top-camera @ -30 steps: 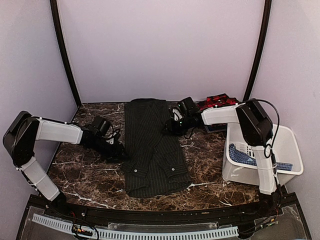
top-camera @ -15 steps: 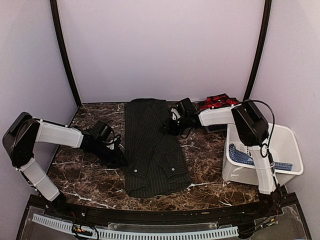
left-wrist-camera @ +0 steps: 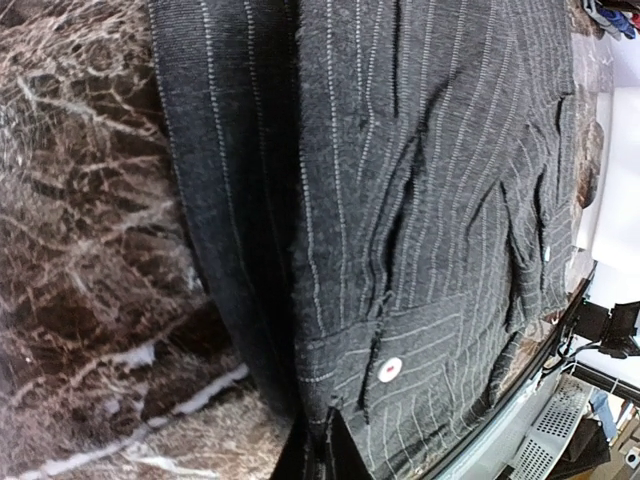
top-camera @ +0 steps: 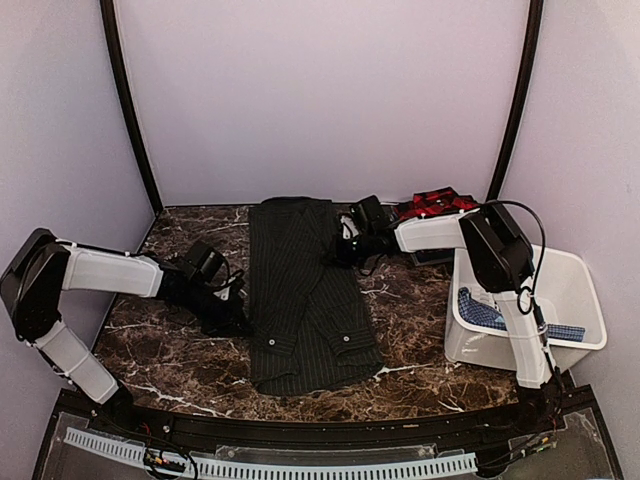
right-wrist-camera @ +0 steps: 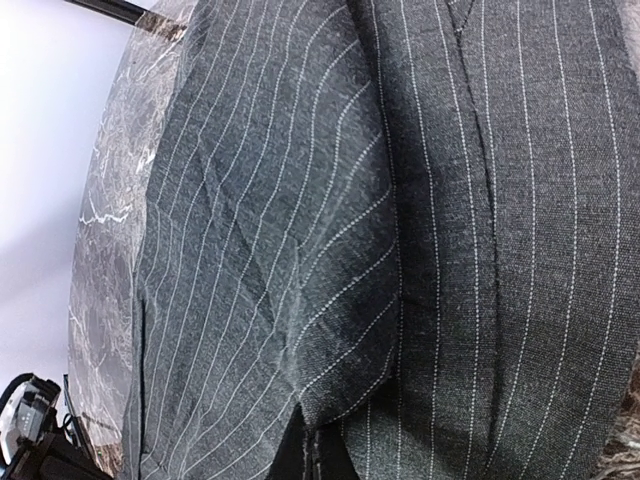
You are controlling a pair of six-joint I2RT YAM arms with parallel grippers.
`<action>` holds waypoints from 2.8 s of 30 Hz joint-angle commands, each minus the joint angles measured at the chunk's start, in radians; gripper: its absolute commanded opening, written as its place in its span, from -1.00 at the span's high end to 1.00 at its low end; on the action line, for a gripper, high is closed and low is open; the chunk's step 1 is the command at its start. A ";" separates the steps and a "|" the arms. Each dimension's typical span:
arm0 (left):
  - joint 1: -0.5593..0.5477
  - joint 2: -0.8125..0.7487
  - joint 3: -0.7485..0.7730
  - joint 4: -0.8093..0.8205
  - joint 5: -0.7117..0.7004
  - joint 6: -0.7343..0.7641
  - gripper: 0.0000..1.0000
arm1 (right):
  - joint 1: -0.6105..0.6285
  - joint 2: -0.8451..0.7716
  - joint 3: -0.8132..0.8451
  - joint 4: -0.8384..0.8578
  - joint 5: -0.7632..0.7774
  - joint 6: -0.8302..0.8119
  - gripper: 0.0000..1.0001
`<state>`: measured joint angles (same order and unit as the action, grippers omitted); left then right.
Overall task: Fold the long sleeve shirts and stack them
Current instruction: Adjust the sleeve of the rectangle-folded shirt, then smooth out the rectangle-folded shirt at the center of the board.
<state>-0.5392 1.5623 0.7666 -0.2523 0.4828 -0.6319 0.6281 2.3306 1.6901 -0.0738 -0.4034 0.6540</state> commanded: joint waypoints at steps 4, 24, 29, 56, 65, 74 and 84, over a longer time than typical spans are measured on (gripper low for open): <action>-0.015 -0.051 0.026 -0.085 0.057 0.032 1.00 | -0.001 0.001 0.039 0.022 0.009 -0.003 1.00; -0.051 -0.039 0.042 -0.089 0.246 -0.018 1.00 | -0.015 0.028 0.117 -0.127 0.047 -0.056 1.00; -0.054 -0.004 0.000 -0.068 0.192 -0.028 1.00 | -0.015 0.038 0.122 -0.150 0.054 -0.067 1.00; -0.056 -0.092 0.082 -0.222 -0.042 -0.006 0.38 | 0.034 -0.178 -0.002 -0.280 0.177 -0.231 0.40; -0.055 -0.064 0.263 -0.116 -0.192 0.006 0.30 | 0.101 -0.208 -0.049 -0.337 0.222 -0.295 0.43; -0.051 0.261 0.467 0.220 -0.200 -0.057 0.32 | 0.164 -0.274 -0.189 -0.340 0.292 -0.307 0.44; 0.019 0.540 0.633 0.342 -0.281 -0.101 0.34 | 0.257 -0.374 -0.354 -0.346 0.342 -0.338 0.44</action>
<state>-0.5606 2.0609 1.3312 0.0357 0.2337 -0.7120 0.8520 2.0136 1.3964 -0.4236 -0.1005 0.3439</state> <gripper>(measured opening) 0.329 0.280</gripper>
